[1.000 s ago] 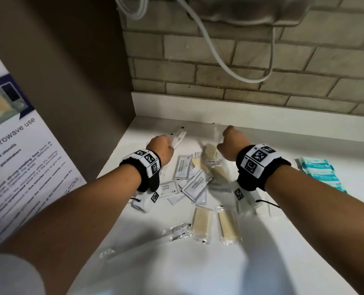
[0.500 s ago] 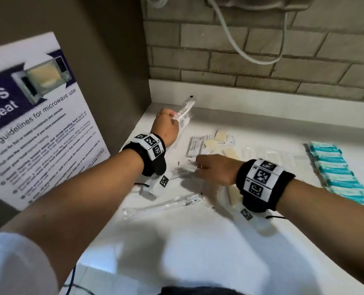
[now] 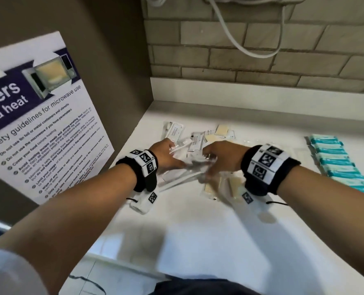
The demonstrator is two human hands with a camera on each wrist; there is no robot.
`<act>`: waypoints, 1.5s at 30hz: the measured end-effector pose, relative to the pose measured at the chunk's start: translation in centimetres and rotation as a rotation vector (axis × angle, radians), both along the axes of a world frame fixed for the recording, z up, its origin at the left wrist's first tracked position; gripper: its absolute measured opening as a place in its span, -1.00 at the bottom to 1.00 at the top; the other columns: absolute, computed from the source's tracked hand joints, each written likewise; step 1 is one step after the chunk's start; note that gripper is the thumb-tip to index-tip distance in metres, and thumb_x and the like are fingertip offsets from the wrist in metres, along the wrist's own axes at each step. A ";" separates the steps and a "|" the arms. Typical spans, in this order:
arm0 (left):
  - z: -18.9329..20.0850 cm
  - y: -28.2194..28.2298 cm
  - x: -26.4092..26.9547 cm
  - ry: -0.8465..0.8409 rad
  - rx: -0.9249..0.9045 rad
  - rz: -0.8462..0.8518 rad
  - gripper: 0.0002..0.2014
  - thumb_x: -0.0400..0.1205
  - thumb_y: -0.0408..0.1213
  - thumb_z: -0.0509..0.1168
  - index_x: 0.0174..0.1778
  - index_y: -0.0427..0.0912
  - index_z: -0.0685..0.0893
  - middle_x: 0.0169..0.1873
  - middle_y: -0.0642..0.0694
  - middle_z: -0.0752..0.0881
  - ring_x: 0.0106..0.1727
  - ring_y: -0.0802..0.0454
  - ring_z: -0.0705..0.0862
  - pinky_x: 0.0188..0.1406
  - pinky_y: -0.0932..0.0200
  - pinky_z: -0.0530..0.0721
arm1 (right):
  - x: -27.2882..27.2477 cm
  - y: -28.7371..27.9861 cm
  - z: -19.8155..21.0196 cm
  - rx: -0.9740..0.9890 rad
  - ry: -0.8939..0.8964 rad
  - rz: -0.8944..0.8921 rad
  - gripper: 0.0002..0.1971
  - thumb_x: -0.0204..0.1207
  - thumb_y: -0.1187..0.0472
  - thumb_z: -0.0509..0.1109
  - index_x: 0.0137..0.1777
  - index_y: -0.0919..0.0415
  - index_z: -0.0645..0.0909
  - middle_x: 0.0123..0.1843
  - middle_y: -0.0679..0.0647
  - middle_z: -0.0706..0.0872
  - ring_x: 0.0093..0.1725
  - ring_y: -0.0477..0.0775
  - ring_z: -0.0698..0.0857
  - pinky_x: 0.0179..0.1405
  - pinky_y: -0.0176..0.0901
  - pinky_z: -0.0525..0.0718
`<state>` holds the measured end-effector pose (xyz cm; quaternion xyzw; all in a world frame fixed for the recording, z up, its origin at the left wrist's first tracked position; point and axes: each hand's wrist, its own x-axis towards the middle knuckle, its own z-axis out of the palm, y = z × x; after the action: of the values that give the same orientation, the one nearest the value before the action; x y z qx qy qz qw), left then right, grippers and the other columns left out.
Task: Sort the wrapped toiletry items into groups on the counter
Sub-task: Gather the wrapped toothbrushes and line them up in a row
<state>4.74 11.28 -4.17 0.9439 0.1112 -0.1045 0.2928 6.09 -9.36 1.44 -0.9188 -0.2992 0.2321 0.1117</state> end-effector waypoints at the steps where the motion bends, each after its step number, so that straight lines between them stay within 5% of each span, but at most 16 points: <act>1: -0.2 0.1 0.1 -0.011 0.020 0.017 -0.27 0.36 0.04 0.58 0.40 -0.07 0.45 0.23 -0.06 0.64 0.17 -0.04 0.62 0.08 0.16 0.55 | 0.4 -0.5 0.8 0.036 -0.016 -0.019 -0.56 0.33 0.03 0.60 0.18 0.07 0.61 -0.04 -0.14 0.59 0.01 0.01 0.57 0.02 -0.15 0.47; 4: 0.2 0.4 0.6 -0.041 0.084 0.089 -0.45 0.48 -0.13 0.50 0.35 -0.19 0.52 0.21 -0.12 0.66 0.13 -0.09 0.64 -0.03 0.19 0.51 | 2.0 -1.6 3.0 0.169 -0.059 -0.068 -0.60 0.31 0.10 0.64 0.10 0.22 0.68 -0.08 -0.02 0.73 -0.04 0.15 0.66 -0.09 -0.14 0.58; 6: 0.5 0.8 0.9 0.008 0.151 0.085 -0.62 0.52 -0.19 0.46 0.21 -0.25 0.64 0.12 -0.17 0.72 0.03 -0.10 0.67 -0.03 0.12 0.62 | 2.8 -1.9 4.4 0.240 -0.077 -0.102 -0.60 0.32 0.03 0.63 0.04 0.28 0.70 -0.03 0.18 0.79 -0.01 0.25 0.72 0.03 -0.03 0.65; 12: 1.2 2.2 1.9 -0.074 0.032 0.151 -0.82 0.64 -0.22 0.29 -0.15 -0.27 0.66 -0.23 -0.21 0.67 -0.15 -0.17 0.64 -0.24 0.13 0.52 | 3.2 -0.6 7.6 0.545 -0.072 -0.204 -0.65 0.39 0.08 0.60 -0.02 0.35 0.67 -0.25 0.13 0.66 -0.29 0.02 0.61 -0.26 -0.19 0.52; 14: 2.0 2.7 2.4 -0.170 -0.074 0.240 -0.81 0.67 -0.19 0.23 -0.01 -0.26 0.60 -0.08 -0.30 0.69 -0.05 -0.24 0.65 -0.11 0.07 0.54 | 3.0 0.1 8.0 0.646 -0.031 -0.228 -0.70 0.42 0.17 0.58 0.00 0.37 0.63 -0.32 0.07 0.63 -0.45 -0.17 0.58 -0.42 -0.37 0.49; 17: 2.6 3.4 4.0 -0.217 -0.210 0.331 -0.62 0.69 -0.15 0.14 0.32 -0.35 0.47 0.18 -0.36 0.66 0.15 -0.29 0.66 0.17 -0.07 0.58 | 2.8 1.3 8.1 0.691 0.039 -0.223 -0.78 0.49 0.25 0.49 0.04 0.34 0.59 -0.34 0.09 0.66 -0.49 -0.17 0.61 -0.53 -0.31 0.47; 20: 2.3 3.7 5.4 -0.196 -0.348 0.380 -0.57 0.64 -0.13 0.09 0.35 -0.31 0.35 0.06 -0.42 0.74 -0.13 -0.26 0.77 0.00 -0.21 0.72 | 2.5 2.3 7.4 0.660 0.057 -0.199 -0.79 0.50 0.24 0.45 0.07 0.26 0.56 -0.18 0.21 0.78 -0.49 -0.12 0.61 -0.64 -0.37 0.45; 22: 2.4 3.4 5.4 -0.092 -0.190 0.342 -0.57 0.68 -0.13 0.12 0.39 -0.30 0.29 0.04 -0.37 0.73 -0.06 -0.27 0.75 -0.02 -0.08 0.66 | 2.7 2.8 6.7 0.640 0.059 -0.181 -0.81 0.52 0.19 0.44 0.04 0.18 0.52 -0.04 0.21 0.82 -0.44 -0.04 0.61 -0.63 -0.37 0.46; 24: 1.9 3.2 5.2 0.014 0.002 0.266 -0.45 0.65 -0.08 0.25 0.44 -0.28 0.23 0.13 -0.31 0.66 0.12 -0.28 0.68 0.08 -0.01 0.60 | 2.9 3.1 6.0 0.625 0.049 -0.175 -0.84 0.54 0.14 0.44 -0.05 0.09 0.49 -0.07 0.18 0.83 -0.46 -0.03 0.59 -0.59 -0.32 0.49; 27: 0.8 3.1 5.4 0.075 0.140 0.228 -0.31 0.47 -0.05 0.46 0.38 -0.27 0.29 0.14 -0.25 0.67 0.14 -0.26 0.69 0.10 -0.01 0.66 | 3.3 3.2 5.3 0.613 0.031 -0.182 -0.84 0.55 0.07 0.44 -0.13 0.08 0.52 -0.15 0.16 0.83 -0.49 -0.06 0.57 -0.49 -0.23 0.54; 32: 0.8 4.8 5.6 0.121 0.197 0.242 -0.65 0.40 -0.13 0.47 -0.04 -0.30 0.64 -0.18 -0.13 0.72 -0.08 -0.17 0.74 -0.10 0.16 0.66 | 3.9 2.5 4.1 0.553 0.045 -0.225 -0.82 0.61 0.09 0.36 -0.17 0.16 0.55 -0.36 -0.01 0.73 -0.49 -0.11 0.56 -0.52 -0.37 0.50; 35: 1.4 5.6 5.3 0.043 0.049 0.305 -0.68 0.48 -0.07 0.31 -0.05 -0.28 0.56 -0.17 -0.14 0.68 -0.07 -0.18 0.69 -0.06 0.13 0.61 | 3.9 2.3 3.5 0.462 0.018 -0.232 -0.80 0.66 0.10 0.27 -0.10 0.23 0.56 -0.18 0.11 0.69 -0.27 0.04 0.58 -0.27 -0.17 0.52; 37: 2.4 5.1 5.0 -0.091 -0.113 0.311 -0.74 0.54 -0.11 0.22 -0.01 -0.23 0.52 -0.10 -0.15 0.67 -0.07 -0.15 0.63 -0.10 0.12 0.54 | 3.9 2.4 3.5 0.450 -0.026 -0.267 -0.72 0.70 0.09 0.20 -0.20 0.22 0.55 -0.29 0.06 0.60 -0.28 0.05 0.55 -0.31 -0.19 0.46; 39: 3.7 3.7 4.4 -0.231 -0.255 0.277 -0.85 0.59 -0.20 0.20 -0.02 -0.20 0.51 -0.24 -0.08 0.60 -0.17 -0.08 0.57 -0.23 0.12 0.46 | 3.9 2.6 3.9 0.476 -0.075 -0.299 -0.68 0.72 0.09 0.18 -0.27 0.19 0.49 -0.40 0.01 0.47 -0.38 0.03 0.48 -0.42 -0.20 0.37; 45: 5.6 -2.0 1.5 -0.319 -0.780 0.134 -0.75 0.54 -0.18 0.22 0.12 -0.12 0.58 -0.10 -0.16 0.70 -0.04 -0.14 0.70 0.04 -0.12 0.74 | 4.3 2.8 5.1 0.767 0.047 -0.463 -0.81 0.70 0.18 0.21 -0.12 0.26 0.48 -0.43 0.08 0.42 -0.48 0.04 0.46 -0.46 -0.12 0.54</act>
<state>6.26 9.30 1.39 0.7574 0.0777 0.0276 0.6477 10.38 -6.60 6.54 -0.8483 -0.1474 0.0940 0.4999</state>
